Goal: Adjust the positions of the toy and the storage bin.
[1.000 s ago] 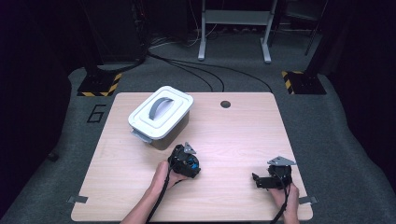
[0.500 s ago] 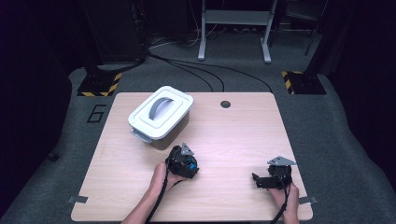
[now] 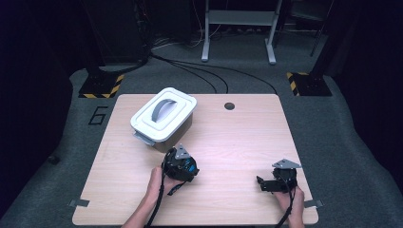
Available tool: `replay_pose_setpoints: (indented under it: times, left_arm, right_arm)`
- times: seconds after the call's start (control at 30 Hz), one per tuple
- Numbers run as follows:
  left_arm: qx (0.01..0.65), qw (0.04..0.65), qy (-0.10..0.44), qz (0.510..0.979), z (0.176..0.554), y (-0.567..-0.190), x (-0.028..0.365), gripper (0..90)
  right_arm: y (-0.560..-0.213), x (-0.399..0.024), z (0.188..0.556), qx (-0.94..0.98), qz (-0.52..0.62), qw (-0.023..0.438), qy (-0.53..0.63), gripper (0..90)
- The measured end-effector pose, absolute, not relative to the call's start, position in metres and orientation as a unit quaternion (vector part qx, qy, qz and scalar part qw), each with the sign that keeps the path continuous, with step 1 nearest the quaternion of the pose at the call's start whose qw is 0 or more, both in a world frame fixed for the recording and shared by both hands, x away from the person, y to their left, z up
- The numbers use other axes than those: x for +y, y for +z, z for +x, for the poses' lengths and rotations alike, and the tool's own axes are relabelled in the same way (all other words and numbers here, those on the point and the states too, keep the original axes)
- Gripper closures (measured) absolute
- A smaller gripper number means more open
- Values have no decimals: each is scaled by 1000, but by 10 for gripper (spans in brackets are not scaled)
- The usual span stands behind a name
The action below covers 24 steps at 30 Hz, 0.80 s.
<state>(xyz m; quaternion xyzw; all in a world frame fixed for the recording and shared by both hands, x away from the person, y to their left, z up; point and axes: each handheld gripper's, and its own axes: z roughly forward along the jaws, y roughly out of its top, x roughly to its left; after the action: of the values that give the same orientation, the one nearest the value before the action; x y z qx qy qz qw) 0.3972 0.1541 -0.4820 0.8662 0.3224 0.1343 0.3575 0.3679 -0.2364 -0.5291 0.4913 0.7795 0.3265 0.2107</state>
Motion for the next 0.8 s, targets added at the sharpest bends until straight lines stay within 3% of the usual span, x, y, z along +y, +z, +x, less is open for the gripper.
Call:
replay_pose_setpoints:
  times: [0.53, 0.8]
  left_arm:
    - [335, 469, 177, 798, 362, -448, 200, 250]
    - [338, 481, 191, 786, 353, -438, 222, 250]
  right_arm:
    - [-529, -236, 368, 779, 491, 210, 327, 3]
    - [-529, -236, 368, 779, 492, 210, 328, 3]
